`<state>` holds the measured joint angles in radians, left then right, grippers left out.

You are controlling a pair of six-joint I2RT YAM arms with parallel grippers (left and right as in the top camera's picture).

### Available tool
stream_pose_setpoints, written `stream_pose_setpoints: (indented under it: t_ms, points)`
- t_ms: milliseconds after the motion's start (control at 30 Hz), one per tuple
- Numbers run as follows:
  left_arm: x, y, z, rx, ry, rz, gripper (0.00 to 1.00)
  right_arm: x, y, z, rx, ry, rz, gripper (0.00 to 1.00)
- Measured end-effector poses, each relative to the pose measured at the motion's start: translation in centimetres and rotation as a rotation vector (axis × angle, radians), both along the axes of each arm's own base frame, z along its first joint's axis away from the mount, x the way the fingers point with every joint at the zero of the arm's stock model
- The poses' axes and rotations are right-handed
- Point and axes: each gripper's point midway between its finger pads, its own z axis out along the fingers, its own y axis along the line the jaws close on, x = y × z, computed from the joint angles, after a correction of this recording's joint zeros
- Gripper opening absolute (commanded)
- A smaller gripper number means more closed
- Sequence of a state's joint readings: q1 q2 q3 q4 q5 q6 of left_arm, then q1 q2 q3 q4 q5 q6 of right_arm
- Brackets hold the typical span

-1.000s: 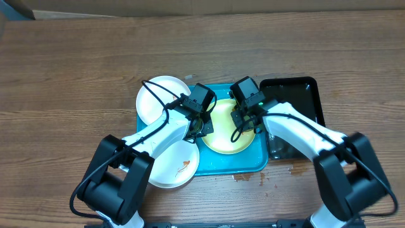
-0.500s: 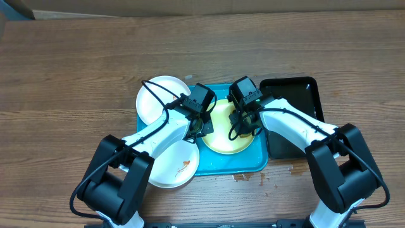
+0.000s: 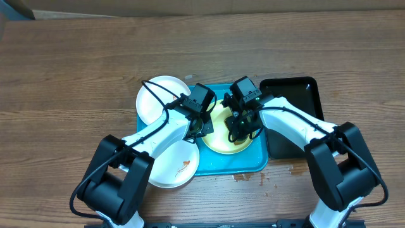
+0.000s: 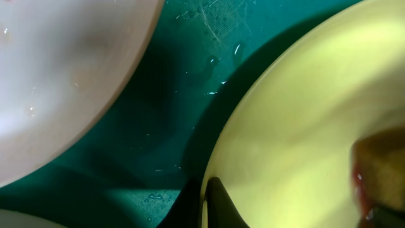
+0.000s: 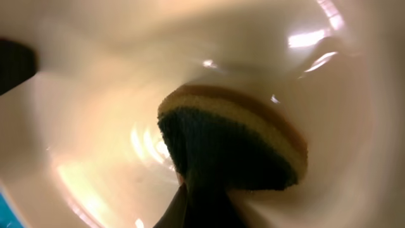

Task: Clean dirty plates on tray and stack at the side
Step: 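Scrub the yellow plate with the sponge while the left gripper holds it, then return the sponge to the black tray and release it with the right gripper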

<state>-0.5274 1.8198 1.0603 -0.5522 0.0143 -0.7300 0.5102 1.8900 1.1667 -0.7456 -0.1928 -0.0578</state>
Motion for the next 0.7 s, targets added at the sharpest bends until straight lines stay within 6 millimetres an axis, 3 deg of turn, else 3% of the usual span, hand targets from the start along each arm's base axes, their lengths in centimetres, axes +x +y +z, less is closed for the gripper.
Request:
stream_pose_setpoints:
  t_ms: [233, 333, 400, 533, 667, 700]
  points:
    - [0.0, 0.0, 0.0, 0.001, 0.000, 0.000, 0.06, -1.6, 2.3, 1.5, 0.116, 0.130, 0.071, 0.04]
    - [0.0, 0.0, 0.0, 0.001, 0.000, 0.000, 0.06, -0.4, 3.6, 3.7, 0.197, 0.126, 0.089, 0.04]
    - [0.0, 0.0, 0.0, 0.001, 0.000, 0.000, 0.06, 0.8, 3.5, 5.1, 0.229, 0.112, 0.075, 0.04]
    - [0.0, 0.0, 0.0, 0.001, 0.000, 0.000, 0.07, 3.4, 1.0, 6.4, 0.245, 0.087, -0.002, 0.04]
    - [0.0, 0.0, 0.0, 0.001, 0.000, 0.000, 0.07, 5.0, -3.1, 6.4, 0.238, 0.104, -0.113, 0.04]
    - [0.0, 0.0, 0.0, 0.001, 0.000, 0.000, 0.08, 5.4, -5.0, 6.4, 0.235, 0.115, -0.165, 0.04]
